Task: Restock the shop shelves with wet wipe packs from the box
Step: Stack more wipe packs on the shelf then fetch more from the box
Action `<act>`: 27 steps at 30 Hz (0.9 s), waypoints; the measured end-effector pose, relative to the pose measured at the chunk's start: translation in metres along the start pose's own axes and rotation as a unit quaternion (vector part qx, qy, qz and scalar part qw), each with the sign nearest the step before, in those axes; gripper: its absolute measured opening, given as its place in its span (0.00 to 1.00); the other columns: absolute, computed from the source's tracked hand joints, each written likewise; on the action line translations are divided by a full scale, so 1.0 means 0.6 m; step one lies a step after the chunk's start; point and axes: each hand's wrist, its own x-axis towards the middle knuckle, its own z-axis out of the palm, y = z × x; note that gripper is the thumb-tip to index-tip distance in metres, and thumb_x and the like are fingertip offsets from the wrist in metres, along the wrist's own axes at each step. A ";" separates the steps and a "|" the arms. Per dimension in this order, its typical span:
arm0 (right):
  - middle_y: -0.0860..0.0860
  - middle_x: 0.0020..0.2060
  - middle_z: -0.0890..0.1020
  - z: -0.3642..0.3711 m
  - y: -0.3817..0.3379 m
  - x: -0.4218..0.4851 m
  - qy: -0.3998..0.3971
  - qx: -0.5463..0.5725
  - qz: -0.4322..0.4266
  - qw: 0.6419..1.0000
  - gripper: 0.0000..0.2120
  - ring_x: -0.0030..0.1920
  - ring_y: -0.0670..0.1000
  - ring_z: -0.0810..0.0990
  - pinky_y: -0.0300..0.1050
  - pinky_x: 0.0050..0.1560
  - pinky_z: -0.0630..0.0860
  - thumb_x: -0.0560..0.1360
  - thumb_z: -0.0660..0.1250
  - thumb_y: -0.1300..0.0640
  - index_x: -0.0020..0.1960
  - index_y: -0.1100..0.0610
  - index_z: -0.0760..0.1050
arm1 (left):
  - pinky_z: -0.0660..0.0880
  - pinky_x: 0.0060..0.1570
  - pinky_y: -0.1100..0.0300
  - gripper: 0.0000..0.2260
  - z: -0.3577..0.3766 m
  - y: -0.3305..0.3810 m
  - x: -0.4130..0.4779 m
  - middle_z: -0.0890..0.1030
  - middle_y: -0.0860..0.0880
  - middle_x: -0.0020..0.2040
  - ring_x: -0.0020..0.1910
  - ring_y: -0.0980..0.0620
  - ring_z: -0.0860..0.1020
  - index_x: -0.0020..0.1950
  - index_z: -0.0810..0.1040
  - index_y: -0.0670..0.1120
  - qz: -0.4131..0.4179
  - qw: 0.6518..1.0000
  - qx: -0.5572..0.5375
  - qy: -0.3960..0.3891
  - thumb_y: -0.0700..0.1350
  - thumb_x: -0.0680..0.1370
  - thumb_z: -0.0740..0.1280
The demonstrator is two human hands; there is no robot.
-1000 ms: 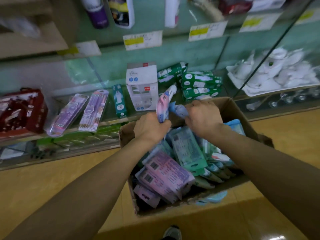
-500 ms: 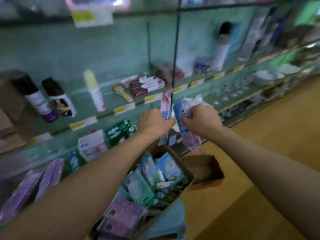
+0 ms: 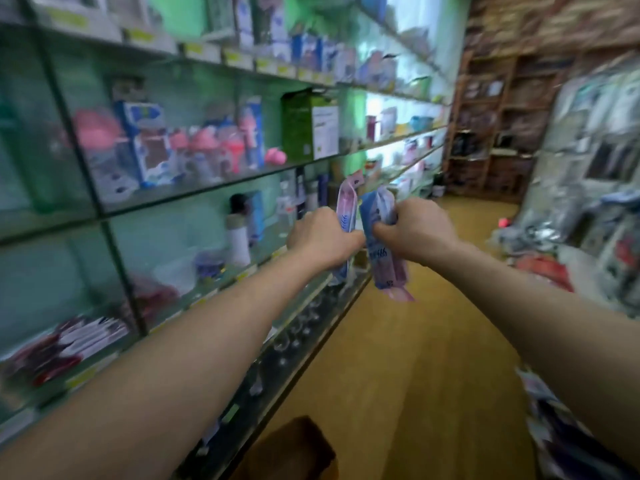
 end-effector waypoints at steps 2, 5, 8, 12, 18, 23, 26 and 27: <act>0.54 0.30 0.75 -0.052 0.054 0.015 0.032 -0.021 0.019 0.999 0.17 0.34 0.57 0.76 0.43 0.28 0.65 0.73 0.65 0.50 0.30 0.57 0.68 | 0.69 0.35 0.57 0.14 0.013 0.072 0.027 0.74 0.47 0.32 0.37 0.43 0.76 0.34 0.73 0.46 0.040 0.999 -0.010 0.003 0.56 0.71 0.66; 0.53 0.28 0.73 -0.126 0.133 0.029 0.073 -0.048 0.047 0.995 0.18 0.33 0.56 0.74 0.43 0.31 0.65 0.73 0.65 0.50 0.29 0.58 0.68 | 0.72 0.37 0.58 0.15 0.034 0.174 0.061 0.76 0.47 0.33 0.37 0.44 0.77 0.35 0.74 0.46 0.087 0.996 -0.030 0.004 0.57 0.71 0.66; 0.53 0.26 0.69 -0.198 0.209 0.035 0.110 -0.063 0.078 0.989 0.19 0.34 0.58 0.73 0.45 0.34 0.65 0.73 0.65 0.51 0.27 0.57 0.65 | 0.74 0.36 0.58 0.14 0.057 0.270 0.091 0.76 0.48 0.32 0.34 0.45 0.78 0.33 0.73 0.47 0.134 0.990 -0.051 -0.002 0.58 0.69 0.66; 0.56 0.33 0.75 -0.299 0.293 0.029 0.150 -0.108 0.120 0.975 0.14 0.37 0.58 0.74 0.44 0.33 0.66 0.73 0.66 0.51 0.34 0.59 0.73 | 0.69 0.32 0.58 0.13 0.074 0.394 0.116 0.74 0.48 0.32 0.31 0.47 0.74 0.34 0.71 0.46 0.197 0.978 -0.067 0.010 0.55 0.71 0.66; 0.53 0.31 0.72 -0.424 0.388 0.007 0.204 -0.174 0.193 0.944 0.17 0.36 0.57 0.72 0.44 0.36 0.65 0.75 0.66 0.51 0.32 0.58 0.68 | 0.66 0.29 0.60 0.16 0.099 0.563 0.130 0.72 0.49 0.28 0.28 0.50 0.72 0.30 0.67 0.46 0.288 0.951 -0.117 0.007 0.53 0.71 0.66; 0.54 0.31 0.72 -0.492 0.447 -0.007 0.239 -0.222 0.258 0.910 0.16 0.34 0.56 0.71 0.44 0.31 0.63 0.74 0.66 0.52 0.31 0.57 0.68 | 0.63 0.27 0.61 0.18 0.130 0.680 0.133 0.69 0.51 0.26 0.26 0.50 0.70 0.29 0.64 0.47 0.362 0.918 -0.161 -0.031 0.53 0.72 0.66; 0.52 0.29 0.70 -0.522 0.473 -0.012 0.259 -0.254 0.286 0.887 0.16 0.34 0.56 0.71 0.42 0.27 0.60 0.73 0.66 0.52 0.31 0.57 0.66 | 0.62 0.23 0.64 0.17 0.146 0.738 0.137 0.69 0.51 0.24 0.22 0.52 0.69 0.28 0.64 0.47 0.413 0.887 -0.197 -0.069 0.50 0.73 0.66; 0.52 0.29 0.70 -0.533 0.480 -0.014 0.265 -0.263 0.296 0.879 0.16 0.35 0.56 0.70 0.42 0.27 0.60 0.73 0.66 0.52 0.31 0.57 0.66 | 0.63 0.23 0.64 0.17 0.150 0.758 0.139 0.70 0.51 0.24 0.22 0.52 0.70 0.28 0.65 0.47 0.428 0.876 -0.208 -0.081 0.50 0.73 0.66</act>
